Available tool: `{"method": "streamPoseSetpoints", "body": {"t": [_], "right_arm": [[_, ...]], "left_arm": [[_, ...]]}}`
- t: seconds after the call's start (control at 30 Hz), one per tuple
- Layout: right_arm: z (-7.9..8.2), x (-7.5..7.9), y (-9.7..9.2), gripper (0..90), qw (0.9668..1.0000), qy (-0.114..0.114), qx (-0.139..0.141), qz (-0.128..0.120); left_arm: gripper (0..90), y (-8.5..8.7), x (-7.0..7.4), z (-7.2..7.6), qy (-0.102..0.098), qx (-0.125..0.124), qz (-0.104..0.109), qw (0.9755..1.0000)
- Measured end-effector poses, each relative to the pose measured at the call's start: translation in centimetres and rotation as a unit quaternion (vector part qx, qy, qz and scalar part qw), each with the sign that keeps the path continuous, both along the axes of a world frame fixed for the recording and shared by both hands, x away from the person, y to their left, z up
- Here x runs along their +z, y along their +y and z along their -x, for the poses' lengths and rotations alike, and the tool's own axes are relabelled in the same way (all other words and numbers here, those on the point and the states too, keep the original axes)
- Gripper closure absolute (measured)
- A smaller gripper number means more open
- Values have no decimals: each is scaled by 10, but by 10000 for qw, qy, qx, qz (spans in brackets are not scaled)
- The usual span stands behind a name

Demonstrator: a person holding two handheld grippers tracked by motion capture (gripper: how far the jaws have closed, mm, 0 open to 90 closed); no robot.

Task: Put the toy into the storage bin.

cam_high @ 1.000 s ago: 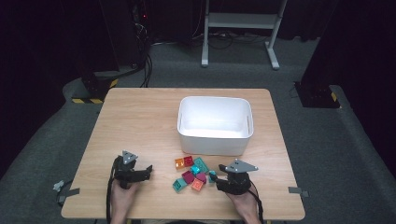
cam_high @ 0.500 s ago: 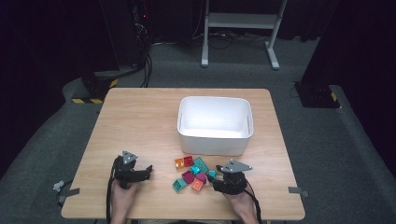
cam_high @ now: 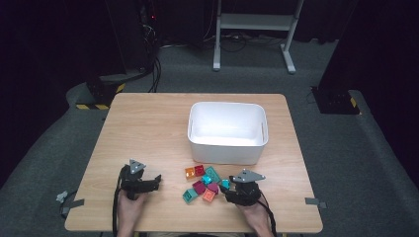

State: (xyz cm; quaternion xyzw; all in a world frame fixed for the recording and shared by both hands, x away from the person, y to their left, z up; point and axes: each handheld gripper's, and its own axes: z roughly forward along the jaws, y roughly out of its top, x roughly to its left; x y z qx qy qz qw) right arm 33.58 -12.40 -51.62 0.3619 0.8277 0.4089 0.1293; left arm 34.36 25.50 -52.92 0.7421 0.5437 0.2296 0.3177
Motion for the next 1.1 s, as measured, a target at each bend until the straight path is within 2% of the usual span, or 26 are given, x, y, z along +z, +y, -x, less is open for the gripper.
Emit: {"method": "streamPoseSetpoints", "body": {"t": [0.73,1.1], "right_arm": [[-1,-6,-2,560,9998,-7,-111,168],[-1,-5,-2,572,9996,-41,-174,205]], "left_arm": [[81,0,0,0,2,2,3,10000],[81,0,0,0,6,1,5,10000]]}}
